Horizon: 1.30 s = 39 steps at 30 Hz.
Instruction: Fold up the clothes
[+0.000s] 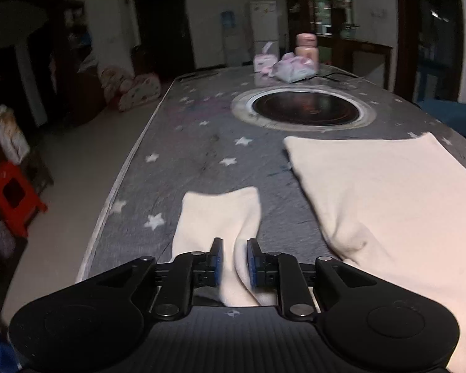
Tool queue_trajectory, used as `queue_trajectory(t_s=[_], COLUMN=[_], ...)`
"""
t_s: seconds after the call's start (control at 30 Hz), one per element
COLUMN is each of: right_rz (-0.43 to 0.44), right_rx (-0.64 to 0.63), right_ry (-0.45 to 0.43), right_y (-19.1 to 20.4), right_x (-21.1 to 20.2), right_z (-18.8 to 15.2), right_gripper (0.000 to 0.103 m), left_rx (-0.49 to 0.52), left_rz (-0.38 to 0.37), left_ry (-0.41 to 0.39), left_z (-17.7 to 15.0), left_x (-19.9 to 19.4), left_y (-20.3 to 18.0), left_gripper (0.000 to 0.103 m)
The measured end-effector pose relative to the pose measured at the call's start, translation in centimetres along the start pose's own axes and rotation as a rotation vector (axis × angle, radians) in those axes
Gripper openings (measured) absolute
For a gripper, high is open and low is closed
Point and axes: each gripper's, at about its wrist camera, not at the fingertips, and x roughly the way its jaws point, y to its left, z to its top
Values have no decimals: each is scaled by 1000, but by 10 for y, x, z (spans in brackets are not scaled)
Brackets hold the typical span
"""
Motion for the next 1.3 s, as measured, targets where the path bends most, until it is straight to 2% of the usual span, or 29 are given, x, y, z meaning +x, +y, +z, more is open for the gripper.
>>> queue_trajectory(t_s=[0.07,0.1,0.13,0.3,0.37,0.4,0.5,0.53,0.6,0.7,0.93,1.03,1.13,1.27,1.3], right_rz=[0,0,-1,-1,-2,-1,2,2,2,3,0,-2,-6,-6,-7], right_rx=[-2,-2,-1,3,3,5,10,11,10,11,3,-3,-10,-10,-14], right_ry=[1,2,1,-1,-1,-2,-5,-6,-7,-8,-6,-3,-1,1,3], right_y=[0,0,1,1,1,1,0,0,0,0,1,2,3,3,3], right_x=[1,1,1,1,1,1,1,1,2,2,3,4,4,4,4], right_z=[0,1,1,1,1,1,0,0,0,0,1,2,3,3,4], right_gripper=[23,23,24,24,24,25,25,25,25,25,26,26,27,27,27], left_rx=[25,38,49,76,41,15,-42,-55,-97,-228,-464,-497,-525,-542,-554], left_rz=[-18,-20,-19,-13,-25,-35,-32,-24,-15,-28,-49,-12,54,192,202], left_ry=[-9,-8,-5,62,71,76,77,74,65,0,-216,-234,-172,-63,-41], left_z=[5,8,11,25,29,30,30,30,28,22,-6,-28,-53,-81,-84], left_x=[1,4,8,41,49,52,56,56,54,34,-39,-52,-50,-45,-46], left_y=[-6,-9,-12,-19,-13,-9,3,6,16,44,102,119,130,141,143], left_gripper=[33,42,45,45,45,41,12,8,6,6,6,6,6,7,7])
